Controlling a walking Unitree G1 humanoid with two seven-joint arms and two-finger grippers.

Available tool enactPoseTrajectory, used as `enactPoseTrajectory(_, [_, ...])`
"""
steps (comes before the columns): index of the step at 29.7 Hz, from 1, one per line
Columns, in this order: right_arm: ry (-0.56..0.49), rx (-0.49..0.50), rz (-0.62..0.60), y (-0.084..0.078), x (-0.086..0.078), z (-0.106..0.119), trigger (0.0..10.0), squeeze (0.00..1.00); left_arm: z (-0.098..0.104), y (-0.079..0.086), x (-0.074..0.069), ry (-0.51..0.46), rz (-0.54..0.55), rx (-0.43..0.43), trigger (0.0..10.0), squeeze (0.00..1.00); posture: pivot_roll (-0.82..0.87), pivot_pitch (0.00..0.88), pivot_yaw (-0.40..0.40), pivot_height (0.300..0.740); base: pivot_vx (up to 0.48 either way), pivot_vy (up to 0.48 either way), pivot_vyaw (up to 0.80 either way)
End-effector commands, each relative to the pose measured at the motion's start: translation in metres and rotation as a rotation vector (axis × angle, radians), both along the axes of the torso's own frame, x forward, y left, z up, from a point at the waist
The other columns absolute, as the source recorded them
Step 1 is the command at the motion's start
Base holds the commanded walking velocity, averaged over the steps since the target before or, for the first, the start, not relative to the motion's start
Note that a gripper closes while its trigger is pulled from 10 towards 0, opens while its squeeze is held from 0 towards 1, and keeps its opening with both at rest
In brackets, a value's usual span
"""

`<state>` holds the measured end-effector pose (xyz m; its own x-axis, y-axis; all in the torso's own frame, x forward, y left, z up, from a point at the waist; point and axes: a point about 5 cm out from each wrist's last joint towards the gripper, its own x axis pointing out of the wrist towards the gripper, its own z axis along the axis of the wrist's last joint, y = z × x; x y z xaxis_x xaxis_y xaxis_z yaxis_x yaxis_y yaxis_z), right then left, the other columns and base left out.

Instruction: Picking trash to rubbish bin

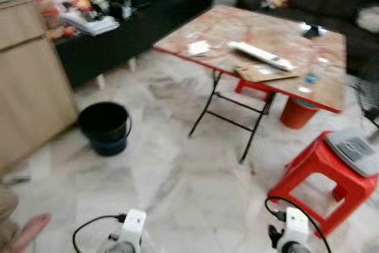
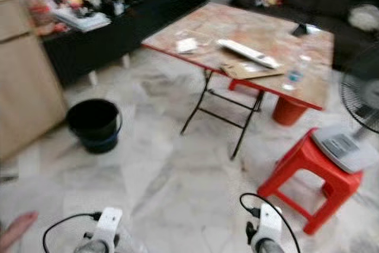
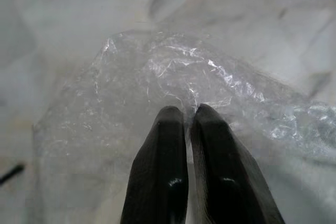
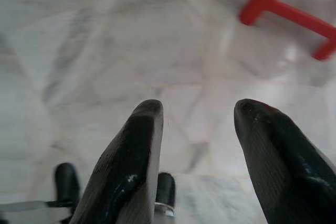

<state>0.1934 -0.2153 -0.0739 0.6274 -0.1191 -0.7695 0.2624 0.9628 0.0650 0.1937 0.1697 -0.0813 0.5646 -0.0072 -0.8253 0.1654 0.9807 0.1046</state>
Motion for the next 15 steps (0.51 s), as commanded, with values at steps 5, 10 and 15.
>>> enactPoseTrajectory(5, [0.014, -0.014, -0.012, -0.0071, -0.0042, -0.0008, 10.0, 0.0, -0.0004, -0.0079, 0.0002, 0.001, -0.011, -0.02, 10.0, 0.0, 0.0, 0.0, -0.096, 0.74, 0.0, 0.0, 0.79])
enactPoseTrajectory(10, [0.006, 0.003, -0.036, -0.0067, -0.0053, -0.0013, 10.0, 0.0, 0.0002, -0.0058, 0.0012, -0.005, 0.007, -0.019, 10.0, 0.0, 0.0, 0.0, -0.095, 0.74, 0.0, 0.0, 0.63])
enactPoseTrajectory(15, [-0.001, 0.01, -0.06, -0.0092, -0.0071, -0.0015, 10.0, 0.0, 0.002, -0.0039, 0.0041, -0.024, 0.017, -0.013, 10.0, 0.0, -0.01, 0.0, -0.091, 0.74, 0.0, 0.0, 0.0])
